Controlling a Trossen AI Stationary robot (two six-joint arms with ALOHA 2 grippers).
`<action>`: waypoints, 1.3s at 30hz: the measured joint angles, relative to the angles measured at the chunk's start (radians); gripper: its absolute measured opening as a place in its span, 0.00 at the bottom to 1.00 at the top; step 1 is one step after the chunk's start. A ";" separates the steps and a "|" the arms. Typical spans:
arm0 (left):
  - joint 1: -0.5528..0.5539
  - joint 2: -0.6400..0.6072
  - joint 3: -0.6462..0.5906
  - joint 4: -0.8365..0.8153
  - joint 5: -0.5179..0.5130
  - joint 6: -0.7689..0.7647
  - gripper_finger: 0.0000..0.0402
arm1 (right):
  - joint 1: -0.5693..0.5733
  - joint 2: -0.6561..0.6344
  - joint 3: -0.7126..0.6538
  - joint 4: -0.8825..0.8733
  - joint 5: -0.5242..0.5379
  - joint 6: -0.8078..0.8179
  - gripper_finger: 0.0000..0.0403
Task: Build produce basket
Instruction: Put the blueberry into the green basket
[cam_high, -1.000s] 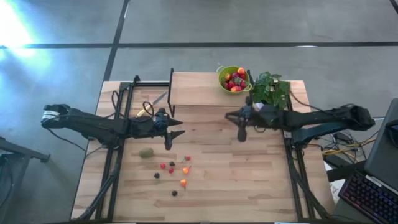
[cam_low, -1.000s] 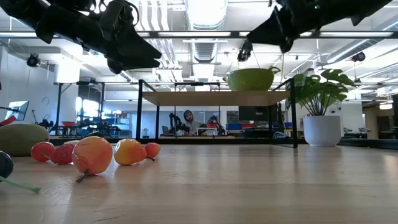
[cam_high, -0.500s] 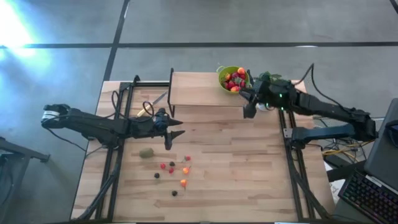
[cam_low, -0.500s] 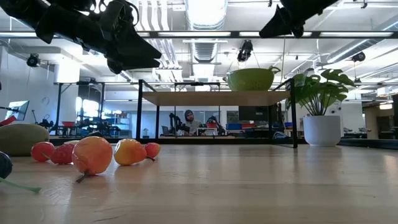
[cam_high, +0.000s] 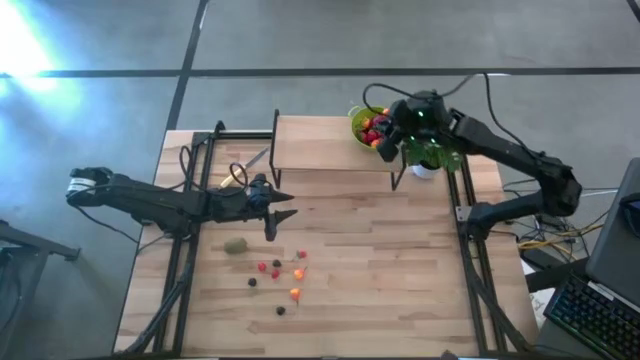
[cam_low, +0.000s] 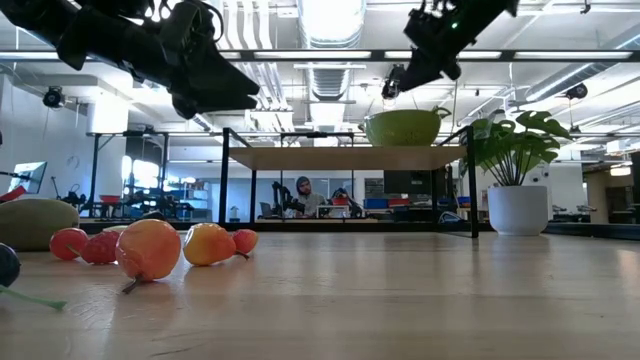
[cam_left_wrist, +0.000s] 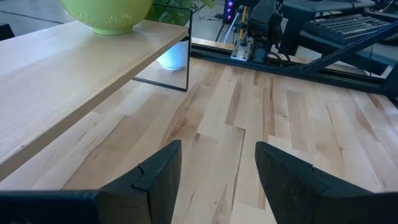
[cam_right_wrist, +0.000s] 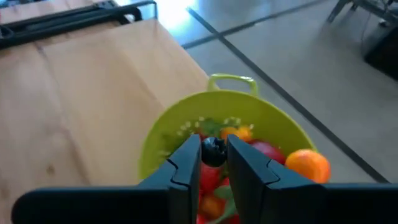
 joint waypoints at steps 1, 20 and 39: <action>0.000 0.000 0.000 -0.003 0.000 0.000 0.52 | -0.011 0.019 0.014 -0.002 -0.001 -0.005 0.16; 0.000 0.000 0.000 -0.029 0.000 0.000 0.52 | -0.122 0.127 0.101 -0.155 0.001 -0.016 0.17; 0.000 0.000 0.000 -0.029 0.000 0.000 0.52 | -0.121 0.126 0.100 -0.175 0.009 -0.016 0.33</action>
